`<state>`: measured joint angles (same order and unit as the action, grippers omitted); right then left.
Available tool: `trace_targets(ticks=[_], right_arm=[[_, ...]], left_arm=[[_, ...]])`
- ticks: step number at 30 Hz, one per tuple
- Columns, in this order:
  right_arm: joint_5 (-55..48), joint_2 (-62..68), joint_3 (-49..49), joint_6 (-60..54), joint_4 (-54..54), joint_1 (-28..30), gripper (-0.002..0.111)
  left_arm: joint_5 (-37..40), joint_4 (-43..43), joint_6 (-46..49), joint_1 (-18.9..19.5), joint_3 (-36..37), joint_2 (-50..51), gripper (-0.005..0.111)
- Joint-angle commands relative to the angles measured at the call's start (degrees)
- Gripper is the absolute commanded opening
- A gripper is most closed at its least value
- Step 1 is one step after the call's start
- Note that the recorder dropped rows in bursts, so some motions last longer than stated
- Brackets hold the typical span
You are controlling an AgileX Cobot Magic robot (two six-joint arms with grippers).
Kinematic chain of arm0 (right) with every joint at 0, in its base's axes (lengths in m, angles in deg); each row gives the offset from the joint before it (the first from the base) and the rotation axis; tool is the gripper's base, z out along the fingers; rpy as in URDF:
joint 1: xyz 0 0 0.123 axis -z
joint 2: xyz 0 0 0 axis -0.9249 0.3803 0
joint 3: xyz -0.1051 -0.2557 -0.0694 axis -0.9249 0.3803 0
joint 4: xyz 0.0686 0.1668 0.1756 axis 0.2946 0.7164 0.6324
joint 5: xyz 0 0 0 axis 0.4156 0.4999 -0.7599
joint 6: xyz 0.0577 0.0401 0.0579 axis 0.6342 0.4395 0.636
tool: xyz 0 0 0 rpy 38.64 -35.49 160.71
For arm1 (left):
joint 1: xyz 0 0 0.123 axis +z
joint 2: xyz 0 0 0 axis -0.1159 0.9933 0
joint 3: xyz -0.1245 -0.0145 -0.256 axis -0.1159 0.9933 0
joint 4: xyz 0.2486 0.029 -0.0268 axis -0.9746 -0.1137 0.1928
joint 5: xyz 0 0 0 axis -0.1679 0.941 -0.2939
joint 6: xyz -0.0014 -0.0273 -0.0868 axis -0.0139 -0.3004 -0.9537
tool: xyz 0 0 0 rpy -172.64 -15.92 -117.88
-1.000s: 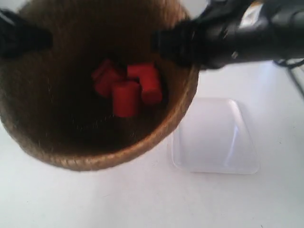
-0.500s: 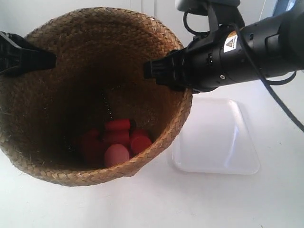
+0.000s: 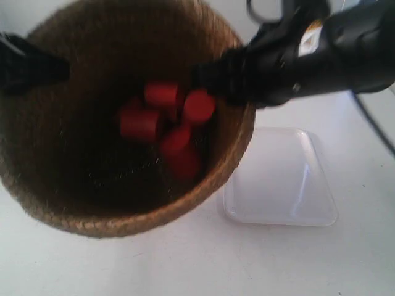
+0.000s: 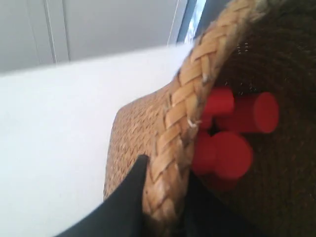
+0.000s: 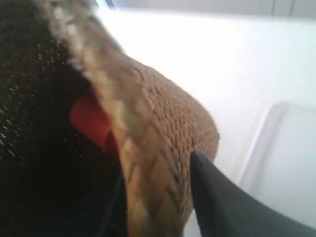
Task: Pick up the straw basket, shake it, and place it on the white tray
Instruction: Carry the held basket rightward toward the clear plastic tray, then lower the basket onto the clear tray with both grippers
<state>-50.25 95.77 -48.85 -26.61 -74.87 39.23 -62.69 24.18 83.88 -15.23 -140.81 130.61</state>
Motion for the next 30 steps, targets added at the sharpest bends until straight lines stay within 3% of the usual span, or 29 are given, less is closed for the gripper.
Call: trace_targets(ticks=[1, 16, 27, 30], right_arm=[[1.5, -0.6, 0.5, 0.6, -0.7, -0.4, 0.0], [-1.6, -1.5, 0.3, 1.0, -1.0, -0.4, 0.0], [-15.8, -1.7, -11.5, -1.9, -1.0, 8.4, 0.0], [-20.3, -0.8, -13.8, -3.4, -1.3, 11.5, 0.0]], left_arm=[[-2.6, 2.0, 0.2, -0.2, 0.2, -1.1, 0.0], [-3.0, 9.3, 0.2, -0.2, -1.6, 1.9, 0.0], [4.2, 18.2, 0.1, -0.3, -14.3, 10.4, 0.0], [4.2, 18.4, 0.1, -2.5, -16.2, 12.8, 0.0]])
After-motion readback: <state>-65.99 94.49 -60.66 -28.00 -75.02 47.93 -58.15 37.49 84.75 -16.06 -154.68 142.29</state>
